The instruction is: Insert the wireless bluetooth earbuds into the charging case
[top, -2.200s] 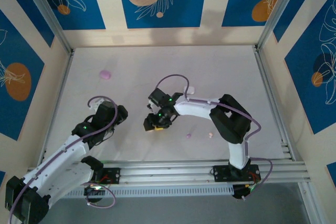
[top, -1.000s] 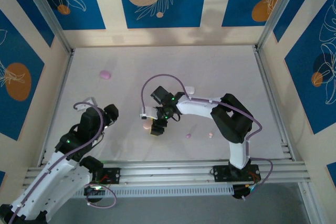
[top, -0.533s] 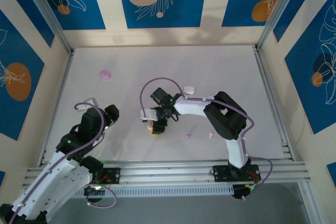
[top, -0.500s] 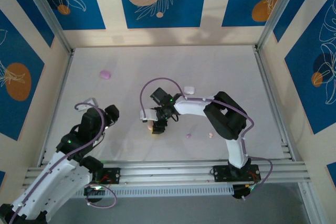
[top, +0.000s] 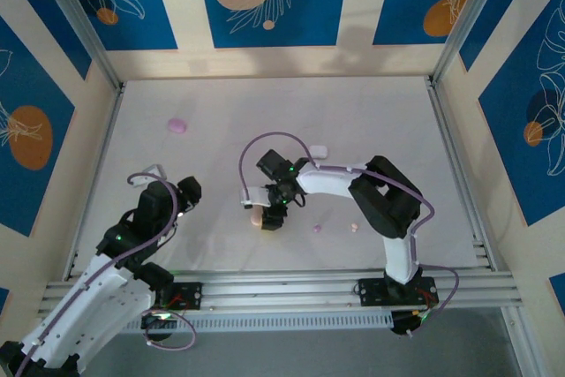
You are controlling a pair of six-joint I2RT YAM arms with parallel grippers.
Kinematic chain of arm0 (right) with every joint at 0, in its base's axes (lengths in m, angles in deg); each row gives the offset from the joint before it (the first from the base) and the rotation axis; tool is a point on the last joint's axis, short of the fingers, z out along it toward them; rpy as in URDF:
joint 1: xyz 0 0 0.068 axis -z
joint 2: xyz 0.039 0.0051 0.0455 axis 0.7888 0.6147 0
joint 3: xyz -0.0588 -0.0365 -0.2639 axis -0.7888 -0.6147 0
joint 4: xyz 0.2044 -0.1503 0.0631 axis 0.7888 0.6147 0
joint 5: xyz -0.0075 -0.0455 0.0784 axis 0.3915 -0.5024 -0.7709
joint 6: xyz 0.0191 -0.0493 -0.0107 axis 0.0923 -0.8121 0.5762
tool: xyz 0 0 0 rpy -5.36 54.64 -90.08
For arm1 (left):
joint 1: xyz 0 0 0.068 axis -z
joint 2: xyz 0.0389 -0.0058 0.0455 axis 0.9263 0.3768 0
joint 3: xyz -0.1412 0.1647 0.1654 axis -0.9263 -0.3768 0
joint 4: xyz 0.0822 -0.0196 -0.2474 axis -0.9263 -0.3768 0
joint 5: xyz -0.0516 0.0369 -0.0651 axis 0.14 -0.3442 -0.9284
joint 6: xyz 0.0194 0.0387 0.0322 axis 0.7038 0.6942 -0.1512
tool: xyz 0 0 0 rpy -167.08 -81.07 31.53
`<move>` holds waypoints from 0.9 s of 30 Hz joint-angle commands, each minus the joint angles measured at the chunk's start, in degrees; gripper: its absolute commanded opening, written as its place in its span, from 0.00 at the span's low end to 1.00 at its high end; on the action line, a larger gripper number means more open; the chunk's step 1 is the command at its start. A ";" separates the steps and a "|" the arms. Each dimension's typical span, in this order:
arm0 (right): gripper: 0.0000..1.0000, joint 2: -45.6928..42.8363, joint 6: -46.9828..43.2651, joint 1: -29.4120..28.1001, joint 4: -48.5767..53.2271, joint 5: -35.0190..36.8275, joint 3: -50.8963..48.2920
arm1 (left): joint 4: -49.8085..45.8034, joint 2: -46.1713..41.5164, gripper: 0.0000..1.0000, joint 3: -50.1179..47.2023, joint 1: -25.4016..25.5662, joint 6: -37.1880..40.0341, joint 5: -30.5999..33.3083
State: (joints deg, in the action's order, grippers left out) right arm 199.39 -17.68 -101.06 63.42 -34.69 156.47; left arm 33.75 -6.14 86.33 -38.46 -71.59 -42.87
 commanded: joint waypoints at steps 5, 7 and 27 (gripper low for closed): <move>0.68 -4.29 3.85 -1.57 4.76 -1.85 -3.84 | 2.10 0.73 0.73 -0.36 -0.73 0.24 -1.56; 0.68 -4.95 4.27 -2.34 4.95 -1.26 -4.77 | 1.95 0.67 0.73 -0.21 -0.76 0.19 -1.57; 0.61 -3.58 2.52 -3.09 -7.85 1.12 -7.95 | 2.42 0.99 0.73 -0.29 -0.76 0.26 -2.63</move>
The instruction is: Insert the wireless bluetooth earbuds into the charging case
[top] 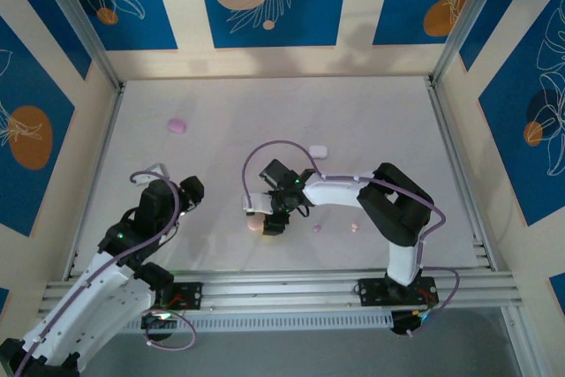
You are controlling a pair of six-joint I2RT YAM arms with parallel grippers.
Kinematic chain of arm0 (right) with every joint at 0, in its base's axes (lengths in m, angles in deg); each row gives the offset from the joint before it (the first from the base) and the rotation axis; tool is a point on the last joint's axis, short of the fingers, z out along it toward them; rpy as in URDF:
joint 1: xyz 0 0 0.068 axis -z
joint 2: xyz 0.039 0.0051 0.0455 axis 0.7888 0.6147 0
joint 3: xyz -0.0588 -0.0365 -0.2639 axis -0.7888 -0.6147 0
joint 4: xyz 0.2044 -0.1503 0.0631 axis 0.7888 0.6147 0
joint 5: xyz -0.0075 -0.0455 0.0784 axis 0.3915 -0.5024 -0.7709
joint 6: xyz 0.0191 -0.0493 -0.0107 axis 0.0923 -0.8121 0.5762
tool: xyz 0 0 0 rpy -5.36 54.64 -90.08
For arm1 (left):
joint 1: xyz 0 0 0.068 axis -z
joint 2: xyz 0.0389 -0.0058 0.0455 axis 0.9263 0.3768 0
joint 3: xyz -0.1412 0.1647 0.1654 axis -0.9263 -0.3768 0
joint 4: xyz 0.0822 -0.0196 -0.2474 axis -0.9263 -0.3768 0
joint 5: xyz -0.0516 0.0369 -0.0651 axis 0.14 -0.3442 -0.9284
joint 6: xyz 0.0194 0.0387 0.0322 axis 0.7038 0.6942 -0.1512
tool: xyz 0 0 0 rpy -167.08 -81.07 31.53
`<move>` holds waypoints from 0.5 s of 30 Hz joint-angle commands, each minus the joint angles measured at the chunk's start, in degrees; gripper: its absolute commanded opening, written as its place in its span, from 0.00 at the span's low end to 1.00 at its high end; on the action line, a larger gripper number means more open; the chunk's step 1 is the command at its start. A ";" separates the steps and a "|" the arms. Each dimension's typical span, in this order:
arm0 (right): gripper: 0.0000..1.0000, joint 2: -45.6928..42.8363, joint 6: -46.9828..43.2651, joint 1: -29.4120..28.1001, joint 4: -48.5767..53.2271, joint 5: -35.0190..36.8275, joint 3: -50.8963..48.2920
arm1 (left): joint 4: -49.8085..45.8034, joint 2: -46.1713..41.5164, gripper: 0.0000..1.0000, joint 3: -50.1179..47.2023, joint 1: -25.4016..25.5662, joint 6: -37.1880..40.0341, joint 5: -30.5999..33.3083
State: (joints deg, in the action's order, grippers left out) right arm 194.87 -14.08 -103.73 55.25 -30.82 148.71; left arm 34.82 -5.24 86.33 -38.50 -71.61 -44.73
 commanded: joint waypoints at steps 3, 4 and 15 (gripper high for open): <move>0.59 0.53 -0.61 -0.45 0.13 -3.53 -0.52 | 2.12 0.53 0.73 -0.43 -0.73 0.82 -1.36; 0.59 0.21 -0.43 -0.54 0.06 -3.87 -0.63 | 2.44 0.78 0.73 -0.56 -0.73 1.04 -1.73; 0.41 -4.12 6.63 0.34 -1.37 -5.58 -1.12 | 12.72 2.28 0.67 -1.81 -0.71 7.52 -11.32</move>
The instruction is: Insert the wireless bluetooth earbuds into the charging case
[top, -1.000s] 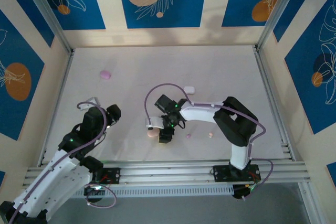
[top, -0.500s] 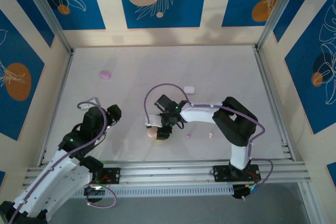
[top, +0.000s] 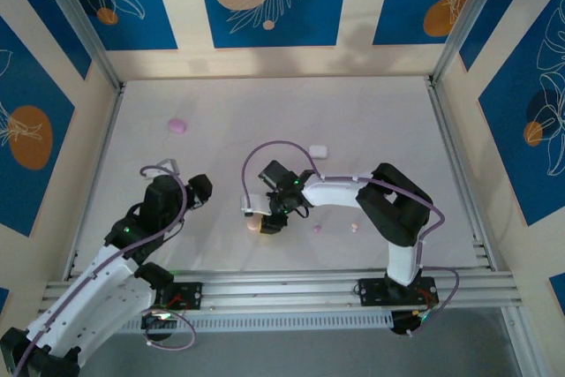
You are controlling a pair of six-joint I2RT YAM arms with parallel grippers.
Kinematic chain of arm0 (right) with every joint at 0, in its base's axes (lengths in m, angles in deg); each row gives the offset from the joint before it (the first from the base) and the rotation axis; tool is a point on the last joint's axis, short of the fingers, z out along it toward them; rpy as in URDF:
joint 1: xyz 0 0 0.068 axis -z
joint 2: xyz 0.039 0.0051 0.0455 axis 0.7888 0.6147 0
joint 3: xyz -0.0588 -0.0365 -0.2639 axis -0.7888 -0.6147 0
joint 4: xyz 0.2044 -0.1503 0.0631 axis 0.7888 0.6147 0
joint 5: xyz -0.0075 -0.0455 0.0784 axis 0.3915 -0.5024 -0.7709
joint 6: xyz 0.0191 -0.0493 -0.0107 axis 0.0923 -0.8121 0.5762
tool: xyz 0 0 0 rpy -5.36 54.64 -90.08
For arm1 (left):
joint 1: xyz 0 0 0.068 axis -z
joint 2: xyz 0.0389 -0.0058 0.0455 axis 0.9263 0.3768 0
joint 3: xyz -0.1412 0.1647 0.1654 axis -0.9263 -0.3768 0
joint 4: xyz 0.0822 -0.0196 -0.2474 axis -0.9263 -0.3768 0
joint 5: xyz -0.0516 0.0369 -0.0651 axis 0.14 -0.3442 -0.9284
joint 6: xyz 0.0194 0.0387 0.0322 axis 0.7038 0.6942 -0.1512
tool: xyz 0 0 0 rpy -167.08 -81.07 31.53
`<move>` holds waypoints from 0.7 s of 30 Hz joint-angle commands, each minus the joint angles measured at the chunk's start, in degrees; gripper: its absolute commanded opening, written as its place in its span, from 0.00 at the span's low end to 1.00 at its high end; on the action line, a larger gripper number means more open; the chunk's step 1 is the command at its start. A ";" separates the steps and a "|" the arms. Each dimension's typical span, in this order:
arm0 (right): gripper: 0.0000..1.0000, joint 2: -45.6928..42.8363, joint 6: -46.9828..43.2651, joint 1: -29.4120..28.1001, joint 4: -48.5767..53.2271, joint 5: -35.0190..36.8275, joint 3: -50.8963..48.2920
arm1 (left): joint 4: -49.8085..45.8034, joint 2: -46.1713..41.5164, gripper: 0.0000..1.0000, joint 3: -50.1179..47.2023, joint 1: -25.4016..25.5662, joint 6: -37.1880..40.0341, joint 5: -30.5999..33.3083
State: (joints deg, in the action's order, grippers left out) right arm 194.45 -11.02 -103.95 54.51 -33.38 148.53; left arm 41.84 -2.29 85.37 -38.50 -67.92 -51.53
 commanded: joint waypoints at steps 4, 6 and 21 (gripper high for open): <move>0.38 -12.28 10.93 3.83 -0.98 -9.74 -2.10 | 15.56 -2.20 0.62 -3.22 -0.64 9.19 -11.82; 0.37 -16.91 13.97 6.22 -0.51 -13.86 -2.62 | 22.21 -2.50 0.58 -4.47 -0.62 12.08 -16.74; 0.36 -34.96 12.65 19.52 15.32 -35.76 3.41 | 48.95 7.68 0.61 -2.80 1.93 30.80 -55.75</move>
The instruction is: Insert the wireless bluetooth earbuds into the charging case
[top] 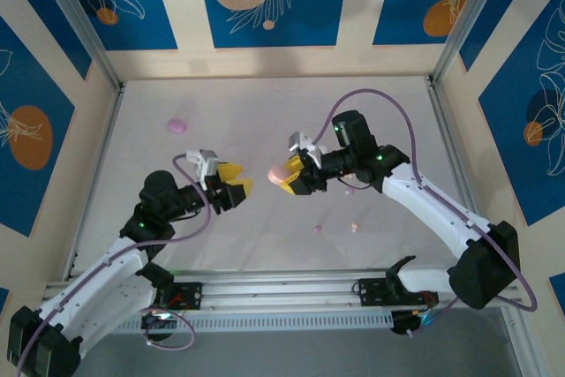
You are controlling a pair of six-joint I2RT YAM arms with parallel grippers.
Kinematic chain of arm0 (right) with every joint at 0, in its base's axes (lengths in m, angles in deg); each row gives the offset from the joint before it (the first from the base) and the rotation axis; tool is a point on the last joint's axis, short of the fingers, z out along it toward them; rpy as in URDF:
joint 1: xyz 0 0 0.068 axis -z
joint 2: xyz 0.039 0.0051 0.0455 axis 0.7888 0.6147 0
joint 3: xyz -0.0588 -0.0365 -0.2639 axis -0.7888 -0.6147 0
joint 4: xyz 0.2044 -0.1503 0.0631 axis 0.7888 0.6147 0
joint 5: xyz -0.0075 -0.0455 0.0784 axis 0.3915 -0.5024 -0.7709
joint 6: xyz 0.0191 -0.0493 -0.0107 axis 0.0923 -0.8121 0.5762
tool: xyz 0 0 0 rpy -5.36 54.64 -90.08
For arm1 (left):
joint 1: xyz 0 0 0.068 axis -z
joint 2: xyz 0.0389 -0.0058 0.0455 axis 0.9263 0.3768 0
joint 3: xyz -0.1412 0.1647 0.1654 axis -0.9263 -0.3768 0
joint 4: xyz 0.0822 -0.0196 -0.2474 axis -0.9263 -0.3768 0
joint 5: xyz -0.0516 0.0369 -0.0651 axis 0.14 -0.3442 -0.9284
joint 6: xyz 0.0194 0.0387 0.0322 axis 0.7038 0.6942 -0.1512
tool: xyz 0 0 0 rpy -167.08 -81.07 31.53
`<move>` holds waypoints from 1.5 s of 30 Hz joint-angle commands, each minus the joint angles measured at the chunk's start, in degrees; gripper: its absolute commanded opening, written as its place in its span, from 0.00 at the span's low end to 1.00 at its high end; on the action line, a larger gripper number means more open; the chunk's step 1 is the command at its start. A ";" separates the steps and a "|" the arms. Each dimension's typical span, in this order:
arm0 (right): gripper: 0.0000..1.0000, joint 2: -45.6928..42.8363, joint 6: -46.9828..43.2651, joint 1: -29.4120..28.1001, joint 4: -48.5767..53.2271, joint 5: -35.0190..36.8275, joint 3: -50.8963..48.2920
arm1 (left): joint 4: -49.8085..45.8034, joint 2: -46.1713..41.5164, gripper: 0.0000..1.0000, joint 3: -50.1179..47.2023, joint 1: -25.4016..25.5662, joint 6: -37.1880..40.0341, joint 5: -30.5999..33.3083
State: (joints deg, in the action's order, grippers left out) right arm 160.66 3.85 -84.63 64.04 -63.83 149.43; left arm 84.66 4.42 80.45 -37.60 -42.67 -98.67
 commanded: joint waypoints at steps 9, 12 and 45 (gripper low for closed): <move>0.36 0.76 -7.28 -2.43 9.82 1.80 6.81 | -0.22 5.82 0.68 7.41 5.21 16.85 -10.72; 0.36 1.89 -9.21 -3.67 11.54 3.57 8.09 | -3.26 7.25 0.67 9.23 5.92 19.79 -10.09; 0.53 -4.46 -13.82 -4.36 4.69 9.07 0.93 | 0.24 8.95 0.21 9.59 8.09 18.49 -8.36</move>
State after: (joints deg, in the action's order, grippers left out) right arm 157.34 -8.92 -89.19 70.13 -54.98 150.91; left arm 82.76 13.86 90.48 -30.11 -23.51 -106.21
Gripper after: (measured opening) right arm 0.528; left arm 0.309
